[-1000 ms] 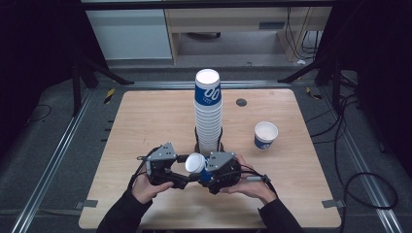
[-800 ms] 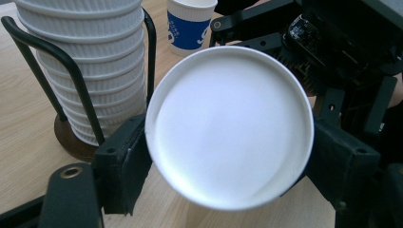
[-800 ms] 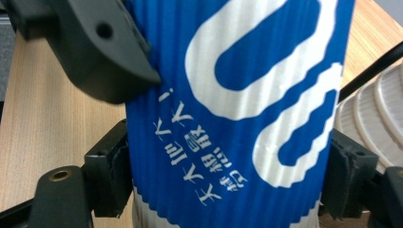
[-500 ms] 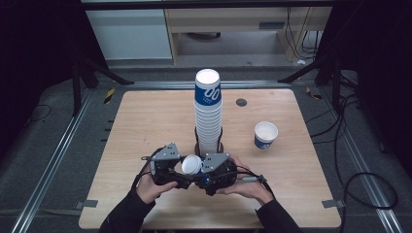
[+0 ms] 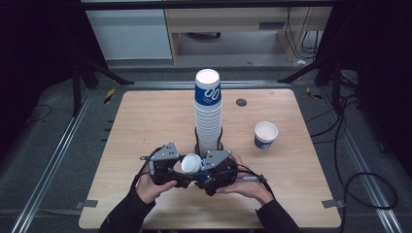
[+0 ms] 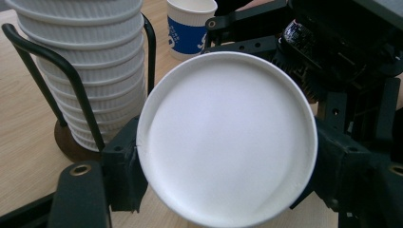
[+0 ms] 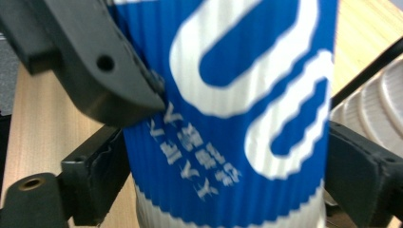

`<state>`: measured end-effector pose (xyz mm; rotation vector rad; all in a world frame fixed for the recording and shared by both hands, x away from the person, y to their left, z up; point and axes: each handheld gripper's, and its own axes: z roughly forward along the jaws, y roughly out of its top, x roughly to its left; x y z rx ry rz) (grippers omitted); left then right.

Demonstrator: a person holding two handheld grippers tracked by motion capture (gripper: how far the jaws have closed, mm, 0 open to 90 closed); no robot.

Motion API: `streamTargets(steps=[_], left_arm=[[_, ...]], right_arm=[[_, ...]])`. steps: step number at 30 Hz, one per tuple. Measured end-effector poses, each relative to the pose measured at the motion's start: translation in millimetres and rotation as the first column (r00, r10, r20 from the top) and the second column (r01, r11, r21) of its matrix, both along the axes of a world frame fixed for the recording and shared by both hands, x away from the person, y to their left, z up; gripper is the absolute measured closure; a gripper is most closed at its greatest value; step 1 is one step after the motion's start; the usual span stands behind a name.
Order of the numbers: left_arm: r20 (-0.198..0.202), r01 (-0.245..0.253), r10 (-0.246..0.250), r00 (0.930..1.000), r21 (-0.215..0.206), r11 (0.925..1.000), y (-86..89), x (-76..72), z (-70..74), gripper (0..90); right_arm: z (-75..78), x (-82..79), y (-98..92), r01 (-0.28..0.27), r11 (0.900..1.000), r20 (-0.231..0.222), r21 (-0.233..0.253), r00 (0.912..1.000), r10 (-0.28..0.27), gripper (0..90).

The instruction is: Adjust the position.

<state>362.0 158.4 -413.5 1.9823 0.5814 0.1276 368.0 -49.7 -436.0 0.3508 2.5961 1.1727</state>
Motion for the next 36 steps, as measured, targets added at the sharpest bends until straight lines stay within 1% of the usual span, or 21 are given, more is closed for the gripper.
streamTargets(steps=[3, 6, 7, 9, 10, 11, 12, 16, 18, 20, 21, 25, 27, 30, 32, 34, 35, 36], left_arm=[[0.002, -0.009, 0.009, 1.0, -0.011, 0.9999, 4.4, 1.3, 1.8, 25.4], [0.006, -0.015, 0.015, 0.9999, -0.019, 0.9997, 8.1, 2.0, 3.7, 25.4], [0.008, -0.026, 0.026, 0.9996, -0.032, 0.9991, 12.8, 3.6, 5.7, 25.4], [0.01, -0.035, 0.036, 0.9993, -0.043, 0.9985, 16.9, 5.2, 7.0, 25.4], [0.011, -0.043, 0.044, 0.999, -0.055, 0.9975, 20.0, 6.5, 7.8, 25.4], [0.011, -0.046, 0.047, 0.9989, -0.064, 0.9969, 22.0, 7.4, 8.2, 25.4], [0.01, -0.05, 0.051, 0.9987, -0.077, 0.9958, 24.5, 8.5, 8.6, 25.4], [0.017, -0.066, 0.069, 0.9975, -0.123, 0.9902, 34.1, 13.2, 9.4, 25.4], [0.019, -0.068, 0.072, 0.9972, -0.151, 0.9862, 38.3, 15.1, 9.6, 25.3], [0.025, -0.066, 0.071, 0.9972, -0.171, 0.9831, 41.1, 16.2, 10.0, 25.3], [0.03, -0.066, 0.073, 0.9969, -0.179, 0.9816, 41.8, 16.3, 10.2, 25.3], [0.041, -0.051, 0.061, 0.9973, -0.207, 0.977, 42.8, 16.6, 10.7, 25.3], [0.039, -0.04, 0.05, 0.998, -0.218, 0.975, 41.9, 16.9, 10.3, 25.3], [0.037, -0.023, 0.032, 0.9988, -0.224, 0.9744, 39.4, 17.1, 9.3, 25.3], [0.032, -0.01, 0.017, 0.9993, -0.231, 0.9729, 36.8, 16.8, 8.7, 25.4], [0.027, 0.006, 0.001, 0.9996, -0.239, 0.9711, 35.1, 16.7, 8.4, 25.3], [0.025, 0.013, -0.007, 0.9997, -0.24, 0.9706, 34.1, 16.3, 8.2, 25.4], [0.026, 0.021, -0.015, 0.9995, -0.239, 0.9707, 33.0, 16.0, 8.0, 25.3]], right_arm=[[1.9, 0.5, -2.1, 0.01, 1.0, 0.001, 0.006, 1.0, -0.01, 7.5], [4.4, 0.4, -4.8, 0.015, 1.0, 0.001, 0.02, 0.9999, -0.015, 6.9], [8.9, 0.4, -9.8, 0.018, 0.999, 0.005, 0.044, 0.9998, -0.019, 6.2], [12.8, 0.3, -14.8, 0.025, 0.997, 0.012, 0.069, 0.9996, -0.026, 5.9], [14.7, 0.4, -17.6, 0.03, 0.996, 0.01, 0.079, 0.9995, -0.031, 6.0], [17.8, 1.0, -22.8, 0.036, 0.994, 0.007, 0.101, 0.9993, -0.037, 6.1], [19.5, 1.3, -26.1, 0.039, 0.993, 0.007, 0.113, 0.9992, -0.04, 6.2], [26.2, 3.8, -43.3, 0.065, 0.981, -0.004, 0.181, 0.9979, -0.065, 6.6], [27.2, 4.2, -50.5, 0.071, 0.976, -0.02, 0.205, 0.9975, -0.068, 6.6], [26.9, 4.0, -56.2, 0.076, 0.973, -0.02, 0.218, 0.9971, -0.073, 6.5], [26.5, 4.3, -58.7, 0.077, 0.971, -0.032, 0.224, 0.9969, -0.071, 6.4], [23.0, 6.6, -64.5, 0.079, 0.965, -0.051, 0.249, 0.9963, -0.069, 6.0], [20.8, 7.9, -65.7, 0.072, 0.964, -0.07, 0.257, 0.996, -0.055, 5.9], [17.2, 9.6, -66.0, 0.069, 0.962, -0.085, 0.266, 0.9952, -0.048, 5.9], [15.3, 10.9, -66.1, 0.066, 0.957, -0.103, 0.281, 0.9939, -0.038, 5.8], [13.6, 11.5, -65.0, 0.053, 0.956, -0.121, 0.288, 0.9924, -0.019, 5.3], [12.9, 11.4, -64.3, 0.051, 0.956, -0.123, 0.288, 0.9923, -0.015, 5.4], [12.1, 11.3, -63.3, 0.046, 0.959, -0.119, 0.28, 0.9928, -0.013, 5.6]])
